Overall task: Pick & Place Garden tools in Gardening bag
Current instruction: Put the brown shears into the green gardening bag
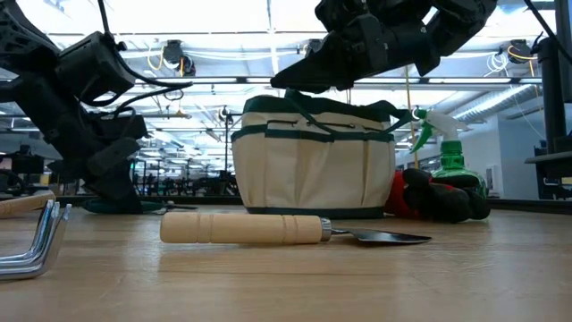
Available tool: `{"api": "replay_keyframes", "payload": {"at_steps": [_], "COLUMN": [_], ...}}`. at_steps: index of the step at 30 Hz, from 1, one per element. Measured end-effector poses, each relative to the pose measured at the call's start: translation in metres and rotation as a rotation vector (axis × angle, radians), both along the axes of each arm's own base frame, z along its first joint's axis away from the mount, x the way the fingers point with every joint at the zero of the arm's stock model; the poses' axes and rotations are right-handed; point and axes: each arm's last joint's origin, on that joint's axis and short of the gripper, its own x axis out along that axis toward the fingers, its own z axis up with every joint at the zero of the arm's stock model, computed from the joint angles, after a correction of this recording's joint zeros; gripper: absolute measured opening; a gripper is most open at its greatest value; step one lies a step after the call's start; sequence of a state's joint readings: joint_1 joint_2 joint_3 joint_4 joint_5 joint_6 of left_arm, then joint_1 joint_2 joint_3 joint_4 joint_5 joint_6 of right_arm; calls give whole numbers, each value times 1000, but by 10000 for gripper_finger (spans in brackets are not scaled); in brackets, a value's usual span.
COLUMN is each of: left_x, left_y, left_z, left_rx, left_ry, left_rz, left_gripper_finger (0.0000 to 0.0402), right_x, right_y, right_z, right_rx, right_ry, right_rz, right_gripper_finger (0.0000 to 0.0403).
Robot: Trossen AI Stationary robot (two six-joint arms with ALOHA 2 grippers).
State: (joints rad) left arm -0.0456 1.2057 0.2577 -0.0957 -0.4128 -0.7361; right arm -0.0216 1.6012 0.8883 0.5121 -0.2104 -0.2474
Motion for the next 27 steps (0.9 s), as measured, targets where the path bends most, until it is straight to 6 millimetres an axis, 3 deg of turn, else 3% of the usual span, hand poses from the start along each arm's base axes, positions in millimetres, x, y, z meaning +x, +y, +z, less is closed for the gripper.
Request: {"api": "replay_keyframes", "payload": {"at_steps": [19,27], "left_x": [17,34], "left_y": [-1,-2], "left_z": [16,38], "left_rx": [87,180], "left_ry": [-214,-314], "left_rz": [-49,-136], "left_gripper_finger": [54,54], "right_x": [-16,-24], "right_y": [0,0], "right_z": [22,27], "right_rx": [123,123], "right_ry": [38,77], "right_rz": [-40,-42], "right_gripper_finger": [157,157]}}
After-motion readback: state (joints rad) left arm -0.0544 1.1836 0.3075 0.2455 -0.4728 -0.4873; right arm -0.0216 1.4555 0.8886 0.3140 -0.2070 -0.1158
